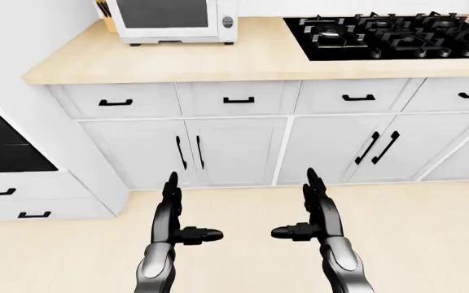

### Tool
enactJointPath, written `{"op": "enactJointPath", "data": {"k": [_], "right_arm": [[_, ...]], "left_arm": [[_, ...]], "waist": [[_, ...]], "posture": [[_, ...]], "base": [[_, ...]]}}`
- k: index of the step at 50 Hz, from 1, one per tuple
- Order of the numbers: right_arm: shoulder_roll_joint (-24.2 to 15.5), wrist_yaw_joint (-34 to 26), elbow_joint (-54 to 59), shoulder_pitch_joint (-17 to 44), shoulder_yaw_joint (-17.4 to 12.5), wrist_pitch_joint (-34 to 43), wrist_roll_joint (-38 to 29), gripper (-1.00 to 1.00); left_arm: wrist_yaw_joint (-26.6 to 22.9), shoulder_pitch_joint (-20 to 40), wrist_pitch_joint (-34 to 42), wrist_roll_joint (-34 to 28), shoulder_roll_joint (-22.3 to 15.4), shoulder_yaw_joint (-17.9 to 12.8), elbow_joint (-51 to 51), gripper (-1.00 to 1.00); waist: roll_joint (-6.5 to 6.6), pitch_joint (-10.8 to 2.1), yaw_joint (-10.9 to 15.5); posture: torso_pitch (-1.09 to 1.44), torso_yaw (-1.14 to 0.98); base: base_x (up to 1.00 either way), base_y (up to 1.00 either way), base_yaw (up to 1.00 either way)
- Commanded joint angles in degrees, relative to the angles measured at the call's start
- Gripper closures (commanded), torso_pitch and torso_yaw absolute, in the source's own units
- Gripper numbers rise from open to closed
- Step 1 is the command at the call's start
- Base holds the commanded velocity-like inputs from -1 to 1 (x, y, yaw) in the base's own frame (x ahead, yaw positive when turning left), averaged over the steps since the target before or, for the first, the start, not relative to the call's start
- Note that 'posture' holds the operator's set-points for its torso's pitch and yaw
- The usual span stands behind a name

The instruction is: Open the toaster oven door.

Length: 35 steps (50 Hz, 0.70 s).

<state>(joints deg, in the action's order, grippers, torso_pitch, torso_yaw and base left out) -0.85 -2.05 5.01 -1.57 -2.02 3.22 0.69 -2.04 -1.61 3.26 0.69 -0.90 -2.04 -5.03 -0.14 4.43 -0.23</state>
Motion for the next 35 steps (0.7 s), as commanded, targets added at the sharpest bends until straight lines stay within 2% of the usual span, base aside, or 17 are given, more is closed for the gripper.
{"op": "enactJointPath", "data": {"k": [1, 3, 5, 7, 8, 12, 18, 24, 27, 32, 35], "right_arm": [[-0.2, 0.4, -5.8, 1.8, -0.8, -3.5, 0.8, -1.00], [-0.3, 0.6, -6.4, 1.8, -0.8, -3.5, 0.9, -1.00], [-0.1, 0.8, -7.8, 1.3, -0.5, -2.8, 0.7, -1.00], [0.0, 1.0, -9.2, 1.0, -0.2, -2.1, 0.5, -1.00], [0.0, 1.1, -10.0, 0.8, 0.0, -1.6, 0.3, -1.00], [0.1, 1.3, -10.5, 1.0, 0.1, -1.6, 0.0, -1.00], [0.0, 1.8, -17.4, 1.6, 0.3, 3.3, -0.7, -1.00], [-0.2, 2.3, -30.9, 3.7, 0.2, 14.8, -0.5, -1.00], [-0.6, 2.7, -40.3, 6.8, -0.1, 24.4, -0.3, -1.00], [-0.6, 4.0, -48.2, 11.1, -0.2, 33.7, 0.6, -1.00], [-1.2, 4.9, -52.8, 14.8, -2.0, 40.1, 2.4, -1.00]], "left_arm": [[0.6, 2.0, -0.1, -1.6, -0.4, 0.8, 7.9, -1.00], [0.6, 2.1, 0.9, -1.6, -0.1, 0.7, 9.2, -1.00], [0.6, 2.3, 1.0, -1.1, -0.1, 0.3, 9.5, -1.00], [0.4, 2.7, 2.0, -0.2, -0.1, 0.0, 9.9, -1.00], [0.4, 2.8, 1.9, -0.3, -0.2, -0.1, 9.9, -1.00], [-0.3, 2.7, 2.1, -0.6, -0.4, 0.4, 11.2, -1.00], [-0.5, 3.2, 8.2, -0.6, -0.7, -0.1, 18.1, -1.00], [-0.8, 6.7, 19.4, -0.4, -1.7, -1.6, 29.4, -1.00], [-0.7, 10.3, 26.6, 0.0, -2.7, -2.8, 35.3, -1.00], [0.1, 14.8, 36.0, 1.1, -4.0, -4.6, 43.0, -1.00], [0.5, 18.3, 41.2, 2.2, -5.5, -6.5, 46.3, -1.00]], "waist": [[-0.45, -0.05, -0.1], [0.03, -3.63, 0.3], [-0.49, -1.07, 0.2], [-0.51, -3.92, 0.4], [-0.48, -4.25, 0.4], [-0.29, -4.55, 0.4], [-0.24, -4.94, 0.4], [-0.20, -5.23, 0.5], [-0.21, -5.41, 0.6], [-0.12, -5.15, 0.5], [-0.08, -4.98, 0.5]], "posture": [[0.00, 0.00], [0.00, 0.00], [0.00, 0.00], [0.00, 0.00], [0.00, 0.00], [0.00, 0.00], [0.00, 0.00], [0.00, 0.00], [0.00, 0.00], [0.00, 0.00], [0.00, 0.00]], "base": [[0.00, 0.00, 0.00], [0.00, 0.00, 0.00], [0.00, 0.00, 0.00], [0.00, 0.00, 0.00], [0.00, 0.00, 0.00], [0.00, 0.00, 0.00], [0.00, 0.00, 0.00], [0.00, 0.00, 0.00], [0.00, 0.00, 0.00], [0.00, 0.00, 0.00], [0.00, 0.00, 0.00]]}}
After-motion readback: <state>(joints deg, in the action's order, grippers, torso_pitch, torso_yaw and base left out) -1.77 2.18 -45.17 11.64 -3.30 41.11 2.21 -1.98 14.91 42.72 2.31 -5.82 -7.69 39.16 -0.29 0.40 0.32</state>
